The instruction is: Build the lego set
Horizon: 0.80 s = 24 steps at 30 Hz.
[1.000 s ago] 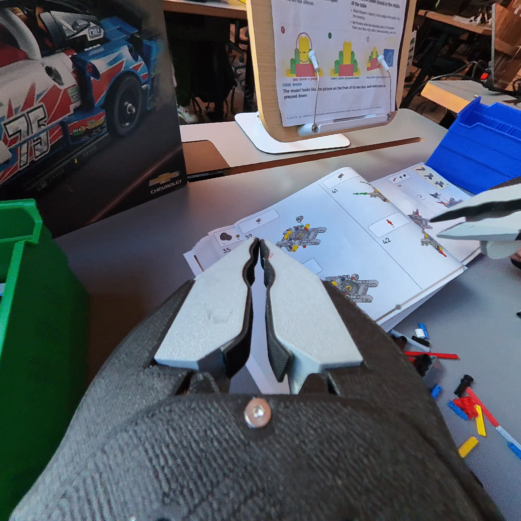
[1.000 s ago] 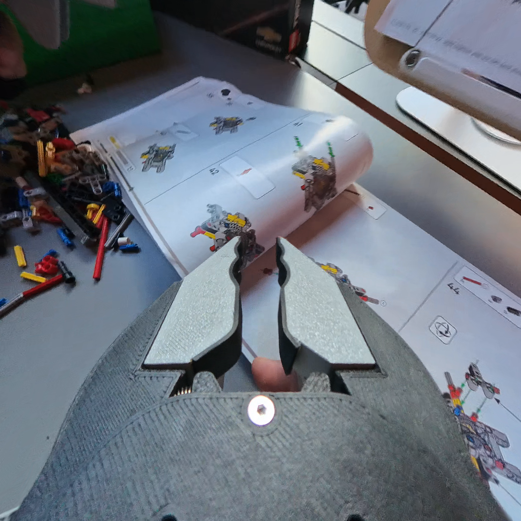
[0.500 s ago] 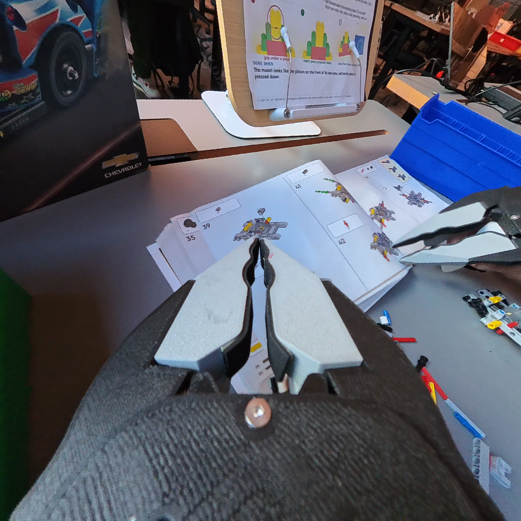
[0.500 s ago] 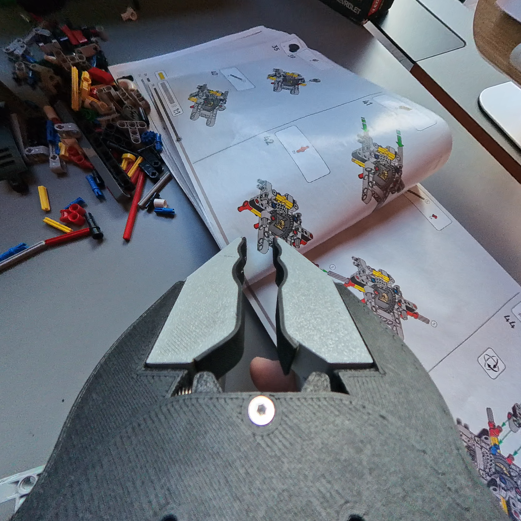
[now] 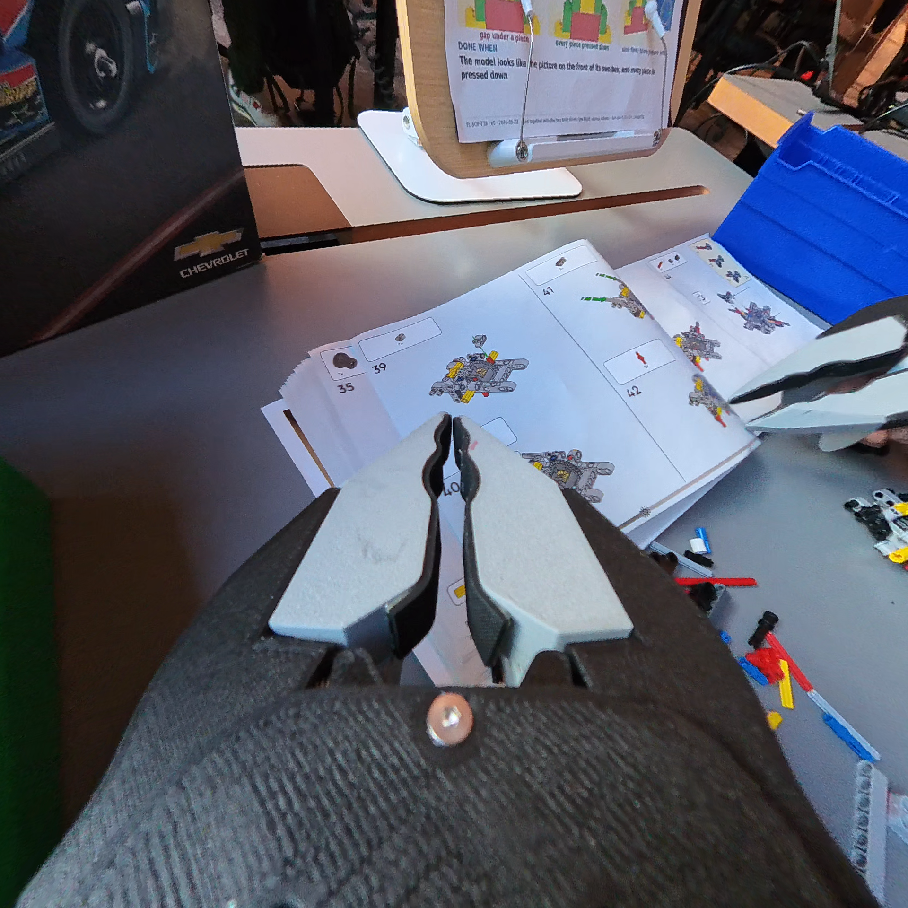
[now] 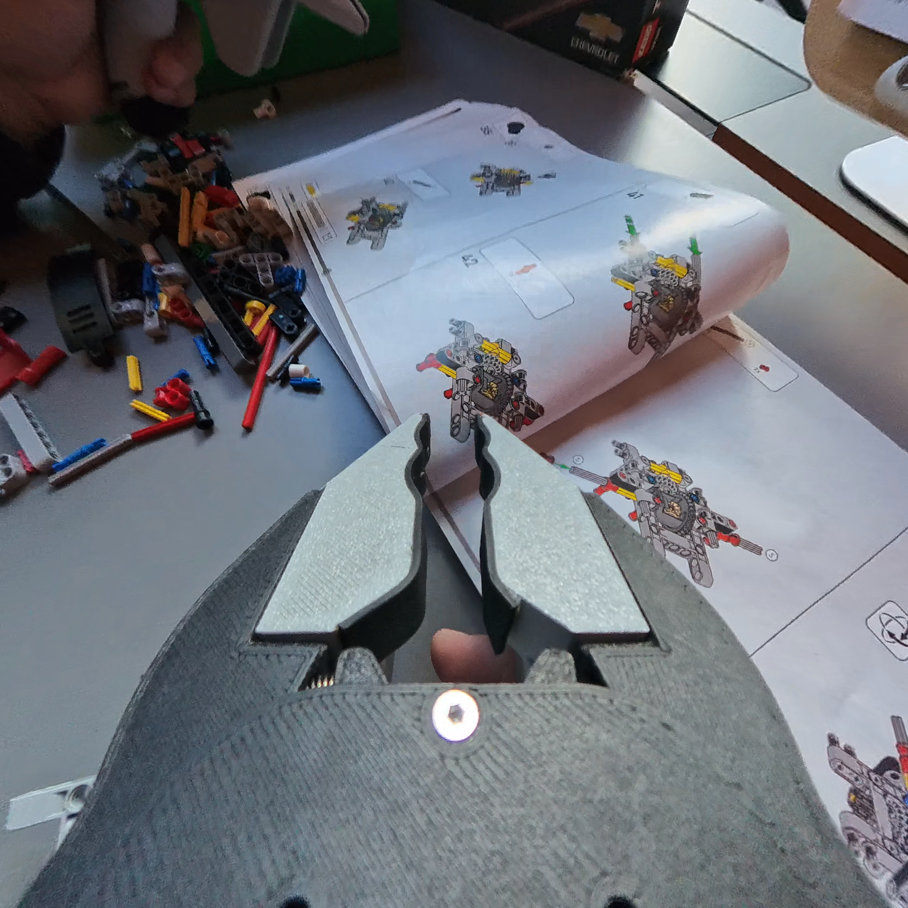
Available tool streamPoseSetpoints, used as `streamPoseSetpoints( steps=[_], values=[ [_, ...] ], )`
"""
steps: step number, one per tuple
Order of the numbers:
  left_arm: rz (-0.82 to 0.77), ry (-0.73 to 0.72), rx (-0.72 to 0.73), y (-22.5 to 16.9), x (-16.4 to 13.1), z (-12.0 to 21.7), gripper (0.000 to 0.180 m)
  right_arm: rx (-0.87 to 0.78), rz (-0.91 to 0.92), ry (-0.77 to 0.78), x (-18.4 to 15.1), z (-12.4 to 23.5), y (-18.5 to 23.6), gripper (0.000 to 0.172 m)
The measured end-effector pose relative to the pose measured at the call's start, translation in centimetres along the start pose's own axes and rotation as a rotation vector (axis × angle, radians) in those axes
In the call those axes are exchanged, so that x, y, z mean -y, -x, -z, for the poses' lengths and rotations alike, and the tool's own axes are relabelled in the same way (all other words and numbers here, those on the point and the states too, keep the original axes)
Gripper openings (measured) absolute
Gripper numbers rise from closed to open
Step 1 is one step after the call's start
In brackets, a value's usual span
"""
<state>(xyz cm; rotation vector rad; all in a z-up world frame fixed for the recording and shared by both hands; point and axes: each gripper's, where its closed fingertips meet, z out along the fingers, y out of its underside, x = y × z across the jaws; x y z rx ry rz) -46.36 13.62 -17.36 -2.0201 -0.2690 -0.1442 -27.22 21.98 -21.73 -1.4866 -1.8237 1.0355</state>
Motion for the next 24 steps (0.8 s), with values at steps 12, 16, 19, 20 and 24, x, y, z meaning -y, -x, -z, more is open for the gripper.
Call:
streamPoseSetpoints(
  steps=[12,16,19,20,24],
  values=[
    [-0.008,0.011,-0.009,-0.2,-0.1,-0.1,0.0,-0.089,0.077,0.014,-0.1,0.2,-0.7,0.014],
    [-0.008,0.009,-0.016,-0.3,0.0,0.0,0.0,-0.163,0.075,-0.064,1.2,1.3,-1.9,0.013],
    [-0.008,0.011,-0.018,-0.4,-0.1,0.0,0.0,-0.238,0.07,-0.128,2.2,2.6,-3.1,0.012],
    [-0.007,0.012,-0.019,-0.4,-0.1,0.0,0.0,-0.262,0.068,-0.15,2.5,3.0,-3.5,0.012],
    [-0.002,0.011,-0.024,-0.4,-0.1,0.0,0.0,-0.35,0.053,-0.23,3.6,4.6,-4.7,0.011]
  ],
)
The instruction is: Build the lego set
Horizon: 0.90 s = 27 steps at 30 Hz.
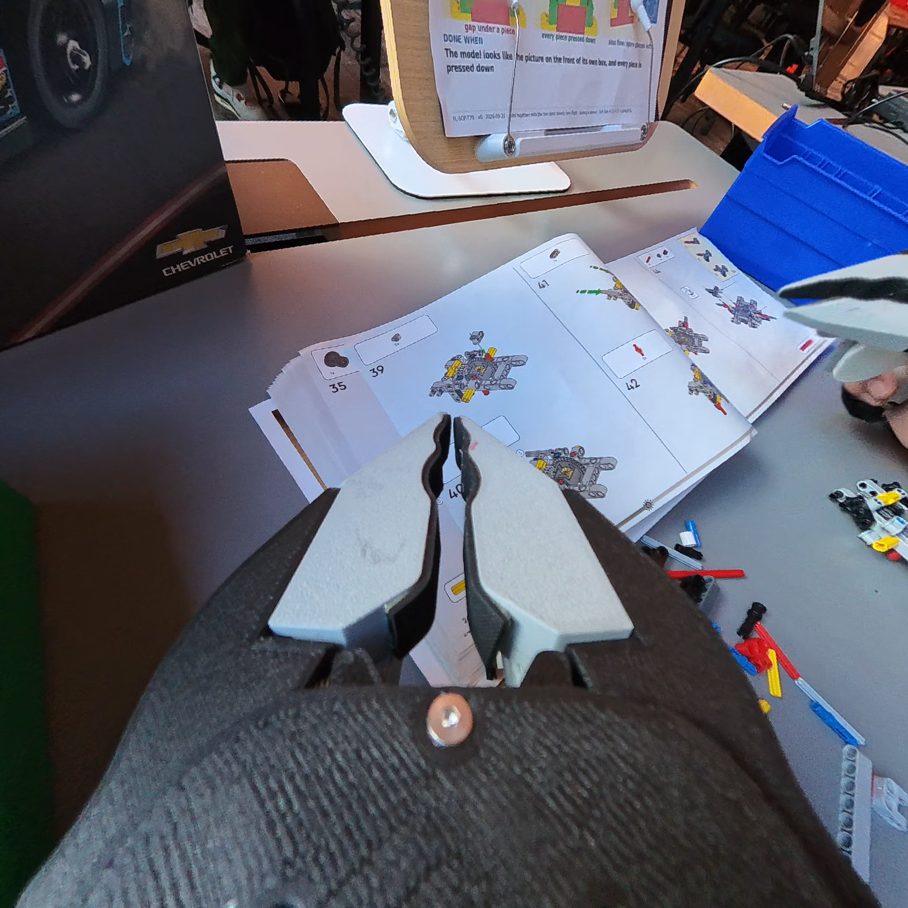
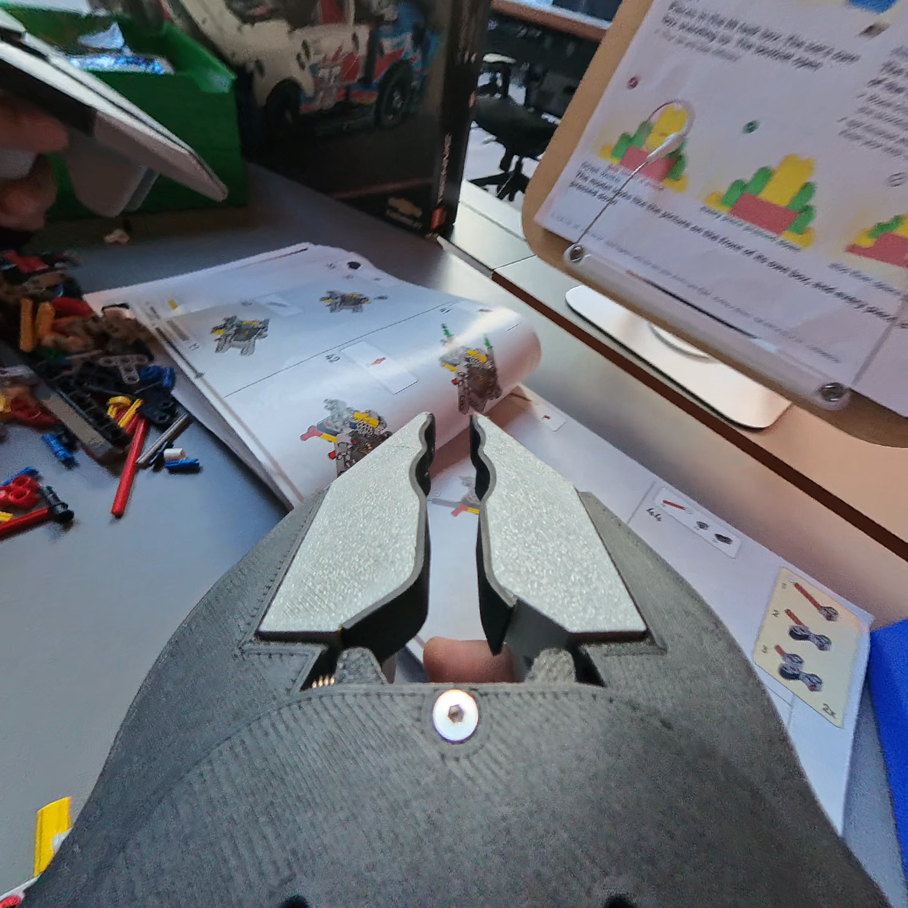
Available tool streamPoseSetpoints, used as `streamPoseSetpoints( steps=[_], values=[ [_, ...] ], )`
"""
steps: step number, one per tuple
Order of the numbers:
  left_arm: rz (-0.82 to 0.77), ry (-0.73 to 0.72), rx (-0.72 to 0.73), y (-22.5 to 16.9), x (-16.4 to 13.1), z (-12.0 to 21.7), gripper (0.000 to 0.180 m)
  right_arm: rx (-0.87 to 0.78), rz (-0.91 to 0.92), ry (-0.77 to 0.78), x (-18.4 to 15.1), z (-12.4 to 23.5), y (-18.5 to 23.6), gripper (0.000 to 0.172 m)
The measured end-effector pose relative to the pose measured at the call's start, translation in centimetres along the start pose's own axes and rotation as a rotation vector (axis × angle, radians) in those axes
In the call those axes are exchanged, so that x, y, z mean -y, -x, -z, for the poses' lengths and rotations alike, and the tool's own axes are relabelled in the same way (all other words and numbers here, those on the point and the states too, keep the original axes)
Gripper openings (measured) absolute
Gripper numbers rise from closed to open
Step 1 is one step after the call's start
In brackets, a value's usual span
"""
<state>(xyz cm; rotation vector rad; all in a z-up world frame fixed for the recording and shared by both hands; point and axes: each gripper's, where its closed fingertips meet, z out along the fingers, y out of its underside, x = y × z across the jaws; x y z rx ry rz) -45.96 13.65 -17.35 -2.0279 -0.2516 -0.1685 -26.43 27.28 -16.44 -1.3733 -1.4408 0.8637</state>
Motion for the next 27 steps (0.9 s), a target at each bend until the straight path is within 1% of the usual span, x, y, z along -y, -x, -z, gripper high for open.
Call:
streamPoseSetpoints(
  steps=[5,10,14,19,23,27],
  values=[
    [-0.001,-0.004,0.004,0.1,0.1,0.1,0.0,-0.064,-0.002,-0.037,0.7,0.7,-1.1,0.006],
    [-0.002,0.001,0.004,0.1,0.0,0.0,0.0,-0.092,-0.035,-0.03,0.3,0.8,-1.9,0.006],
    [-0.004,0.0,0.004,0.0,0.0,0.0,0.0,-0.09,-0.066,-0.046,0.4,1.0,-2.2,0.006],
    [-0.009,0.001,0.015,0.2,0.0,0.1,0.0,-0.093,-0.061,-0.051,0.6,1.1,-2.2,0.006],
    [0.003,0.016,0.062,1.5,-0.2,0.4,0.0,-0.1,-0.061,-0.039,0.4,1.0,-2.2,0.005],
    [0.025,-0.02,0.037,1.4,0.4,0.8,0.0,-0.085,-0.085,-0.025,-0.1,0.7,-2.1,0.004]
  ],
)
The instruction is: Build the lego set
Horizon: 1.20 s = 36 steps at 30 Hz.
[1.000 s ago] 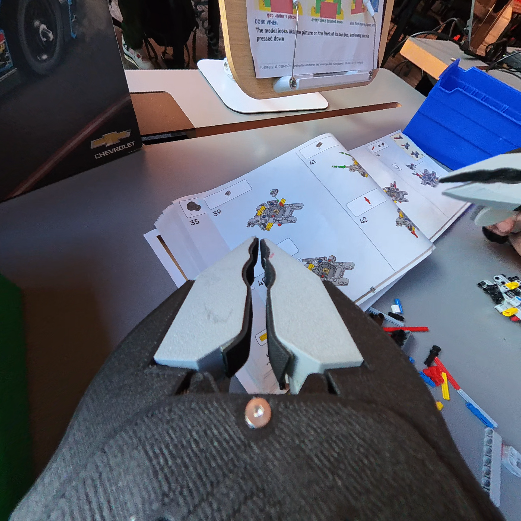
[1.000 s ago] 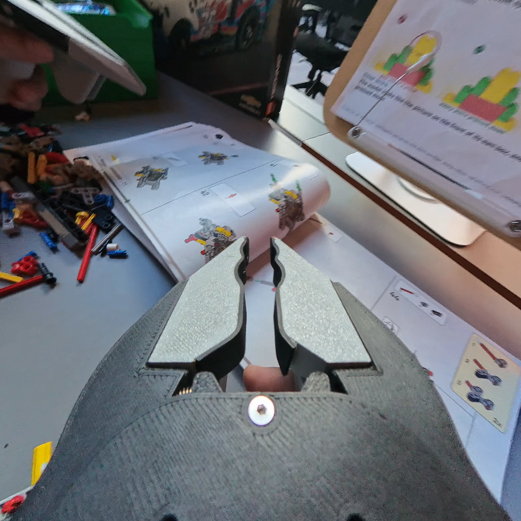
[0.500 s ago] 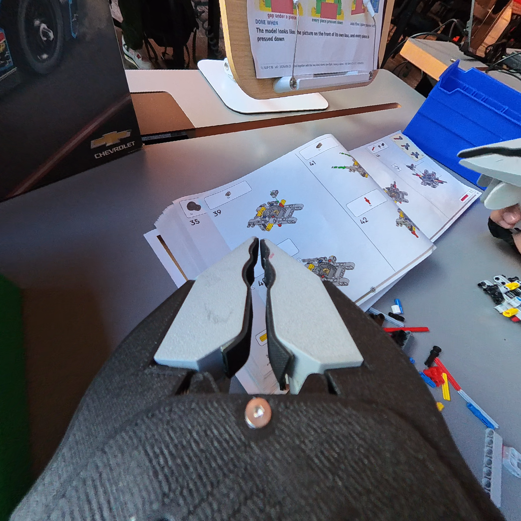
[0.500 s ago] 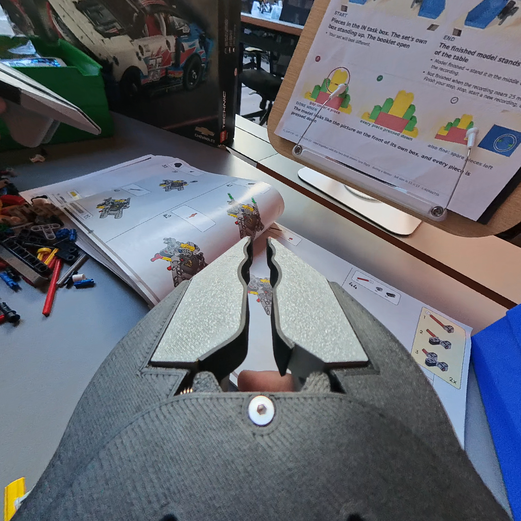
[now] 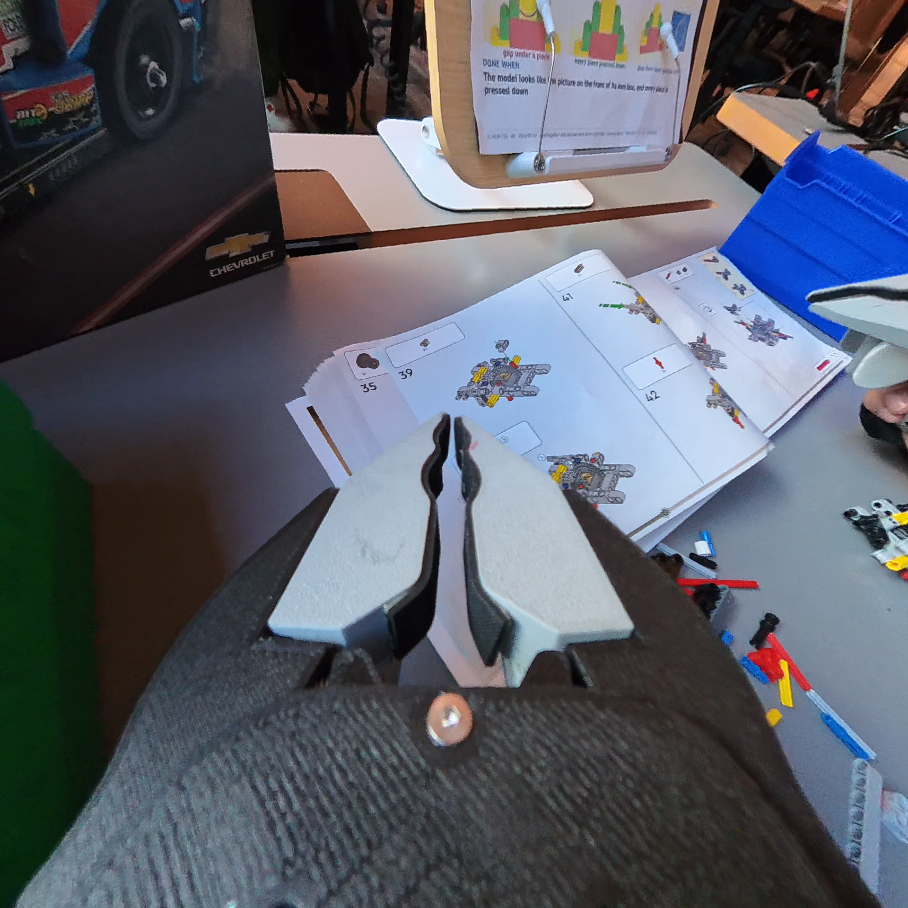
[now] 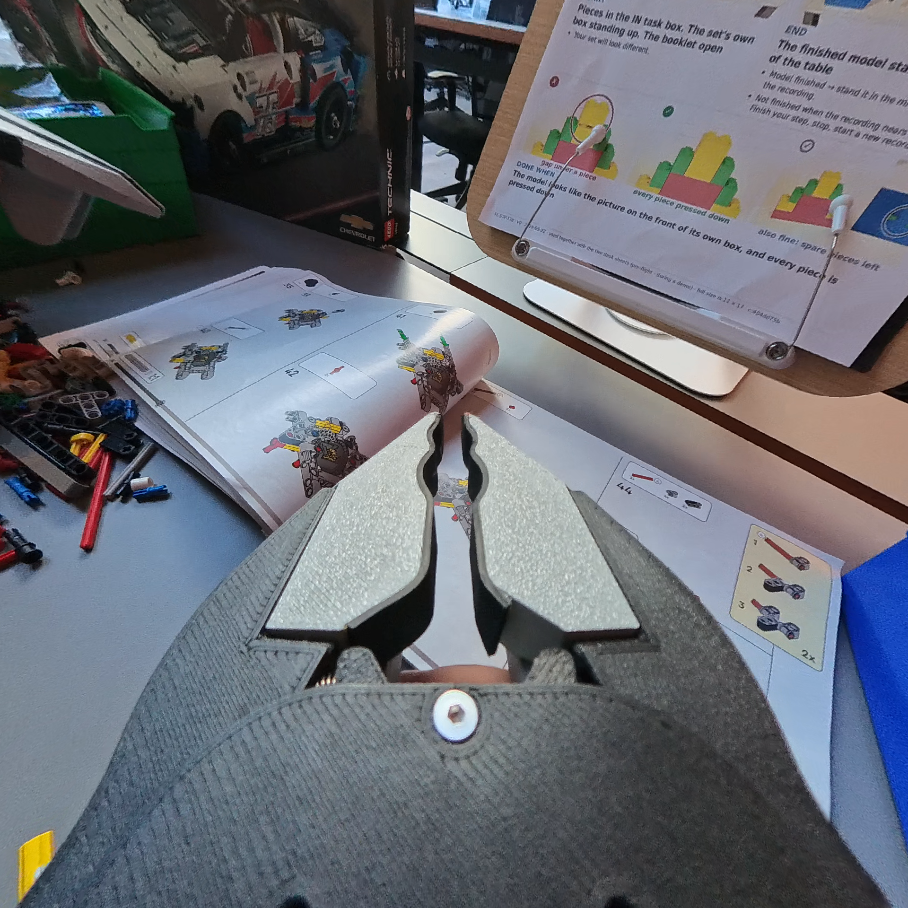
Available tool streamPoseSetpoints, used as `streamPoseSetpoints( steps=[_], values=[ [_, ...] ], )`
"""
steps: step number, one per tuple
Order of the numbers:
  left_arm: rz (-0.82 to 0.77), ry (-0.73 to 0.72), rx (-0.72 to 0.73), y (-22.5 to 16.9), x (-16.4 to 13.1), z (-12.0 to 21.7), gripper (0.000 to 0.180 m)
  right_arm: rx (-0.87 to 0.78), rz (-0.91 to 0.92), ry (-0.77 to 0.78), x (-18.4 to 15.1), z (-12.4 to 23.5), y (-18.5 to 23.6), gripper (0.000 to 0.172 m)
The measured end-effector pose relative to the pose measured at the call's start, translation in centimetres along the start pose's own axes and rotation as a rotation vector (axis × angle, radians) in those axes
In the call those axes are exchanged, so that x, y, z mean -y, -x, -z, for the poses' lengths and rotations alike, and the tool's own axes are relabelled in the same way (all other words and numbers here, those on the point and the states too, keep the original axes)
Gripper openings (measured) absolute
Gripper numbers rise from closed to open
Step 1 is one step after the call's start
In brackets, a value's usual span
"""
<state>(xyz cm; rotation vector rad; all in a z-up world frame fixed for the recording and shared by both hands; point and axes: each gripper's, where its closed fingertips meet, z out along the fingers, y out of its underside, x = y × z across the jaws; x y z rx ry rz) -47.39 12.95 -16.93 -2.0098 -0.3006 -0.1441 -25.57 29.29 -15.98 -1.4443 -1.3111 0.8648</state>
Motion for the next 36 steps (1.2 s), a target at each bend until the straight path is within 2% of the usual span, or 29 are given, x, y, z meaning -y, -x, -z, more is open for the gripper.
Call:
streamPoseSetpoints(
  steps=[27,36],
  values=[
    [-0.018,-0.012,-0.024,-0.7,0.5,0.3,0.003,0.03,0.004,0.025,-0.6,-0.4,0.6,0.004],
    [-0.038,-0.076,-0.01,-0.4,1.9,1.6,0.002,0.042,0.028,0.009,-0.2,-0.3,1.2,0.003]
  ],
)
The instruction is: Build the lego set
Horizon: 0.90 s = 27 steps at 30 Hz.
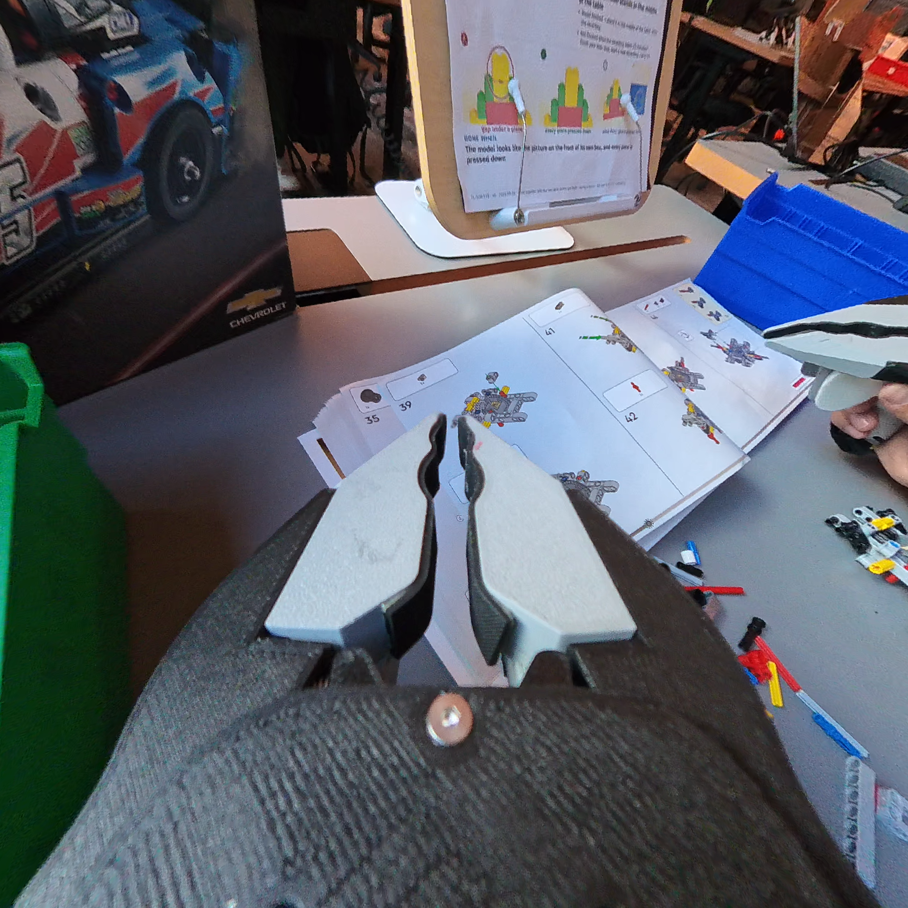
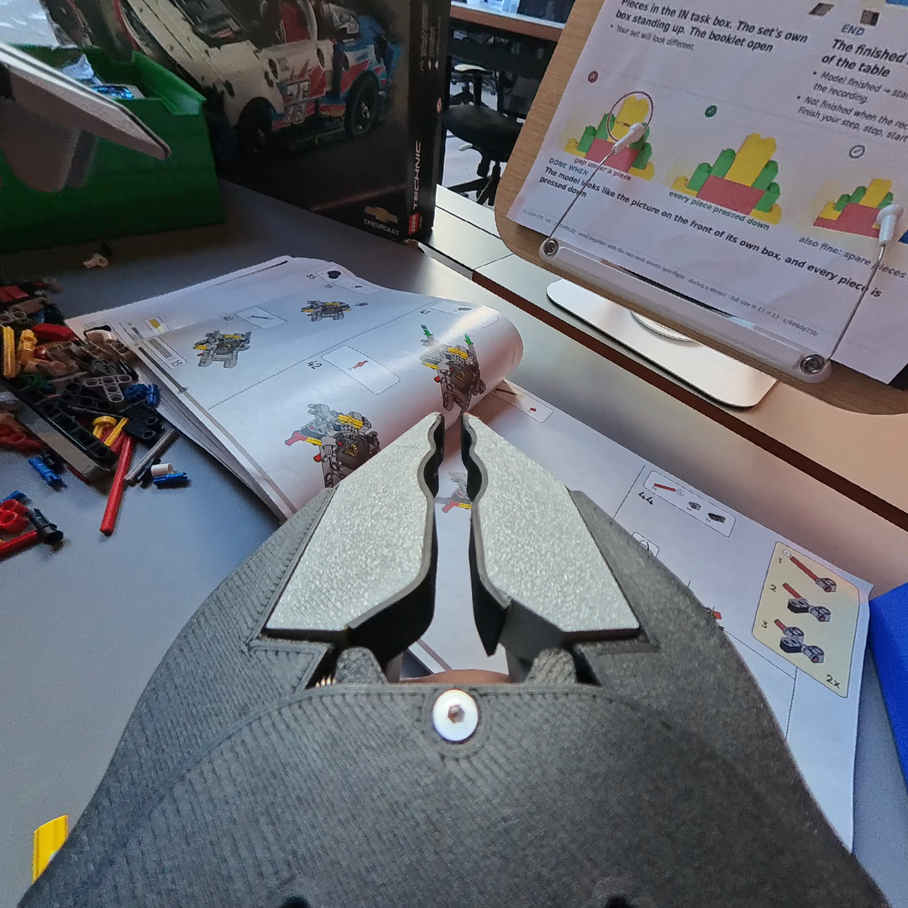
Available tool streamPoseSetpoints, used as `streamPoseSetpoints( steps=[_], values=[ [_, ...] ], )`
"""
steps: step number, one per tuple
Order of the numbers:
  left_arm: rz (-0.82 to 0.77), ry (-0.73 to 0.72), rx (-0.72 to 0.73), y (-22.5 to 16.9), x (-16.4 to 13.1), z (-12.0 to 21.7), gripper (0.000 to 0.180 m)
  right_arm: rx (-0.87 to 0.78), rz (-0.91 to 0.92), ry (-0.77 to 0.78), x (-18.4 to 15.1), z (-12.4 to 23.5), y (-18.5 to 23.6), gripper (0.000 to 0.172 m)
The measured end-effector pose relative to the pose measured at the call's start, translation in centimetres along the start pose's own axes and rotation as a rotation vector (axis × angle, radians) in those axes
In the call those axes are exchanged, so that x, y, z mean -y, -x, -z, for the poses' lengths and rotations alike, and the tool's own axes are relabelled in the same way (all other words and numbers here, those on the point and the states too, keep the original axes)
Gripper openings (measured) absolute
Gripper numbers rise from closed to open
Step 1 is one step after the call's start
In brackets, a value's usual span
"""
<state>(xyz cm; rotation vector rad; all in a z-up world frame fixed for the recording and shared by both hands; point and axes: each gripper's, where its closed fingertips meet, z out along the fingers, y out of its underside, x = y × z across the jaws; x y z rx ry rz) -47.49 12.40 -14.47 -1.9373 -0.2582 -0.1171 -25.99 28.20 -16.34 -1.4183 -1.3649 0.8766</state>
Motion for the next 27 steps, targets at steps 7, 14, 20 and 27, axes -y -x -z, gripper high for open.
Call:
streamPoseSetpoints(
  steps=[7,14,20,27],
  values=[
    [0.01,-0.027,0.005,0.5,0.7,0.9,0.002,0.004,0.003,0.009,-0.2,-0.1,0.1,0.003],
    [0.004,-0.02,0.006,0.4,0.6,0.8,0.002,0.004,0.001,0.011,-0.3,-0.2,0.1,0.002],
    [-0.012,0.014,-0.016,0.1,0.3,0.9,0.002,0.001,0.006,0.014,-0.3,-0.2,0.1,0.002],
    [-0.109,0.218,-0.154,-2.0,-2.7,0.9,0.002,0.001,0.008,0.017,-0.4,-0.2,0.1,0.001]
  ],
)
